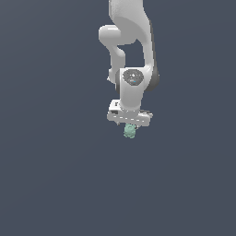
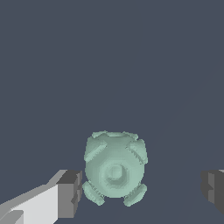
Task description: Pick up the object and move it to a goal position.
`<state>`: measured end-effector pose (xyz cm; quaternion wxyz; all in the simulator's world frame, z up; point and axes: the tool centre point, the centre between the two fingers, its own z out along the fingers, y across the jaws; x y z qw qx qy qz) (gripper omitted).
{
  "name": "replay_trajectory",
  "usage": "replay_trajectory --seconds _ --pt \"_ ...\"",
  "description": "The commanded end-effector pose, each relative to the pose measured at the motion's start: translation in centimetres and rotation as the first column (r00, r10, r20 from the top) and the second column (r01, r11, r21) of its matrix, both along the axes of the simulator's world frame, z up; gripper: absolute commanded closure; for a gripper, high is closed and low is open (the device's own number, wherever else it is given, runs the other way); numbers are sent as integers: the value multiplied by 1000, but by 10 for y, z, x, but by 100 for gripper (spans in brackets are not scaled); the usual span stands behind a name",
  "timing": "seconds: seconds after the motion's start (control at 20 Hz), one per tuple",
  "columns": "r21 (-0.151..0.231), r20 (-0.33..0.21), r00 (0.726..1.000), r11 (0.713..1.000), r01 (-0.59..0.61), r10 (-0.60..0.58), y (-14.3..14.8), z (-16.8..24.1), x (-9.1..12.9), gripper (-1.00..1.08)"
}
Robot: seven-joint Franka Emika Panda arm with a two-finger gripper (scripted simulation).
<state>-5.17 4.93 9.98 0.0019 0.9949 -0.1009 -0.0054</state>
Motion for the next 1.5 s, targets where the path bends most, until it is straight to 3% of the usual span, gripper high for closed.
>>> replay_trajectory --seconds 0.0,0.6,1.35,1.4,1.45 --pt "1 5 1000 1000 20 -20 8 -4 -4 -92" --pt "2 10 999 999 40 -40 18 -13 -9 -92" --pt "3 11 999 999 43 -43 19 -60 -10 -92" --pt "3 11 999 999 43 -43 19 -60 -10 108" --pt "3 11 999 999 43 -43 19 -60 -10 108"
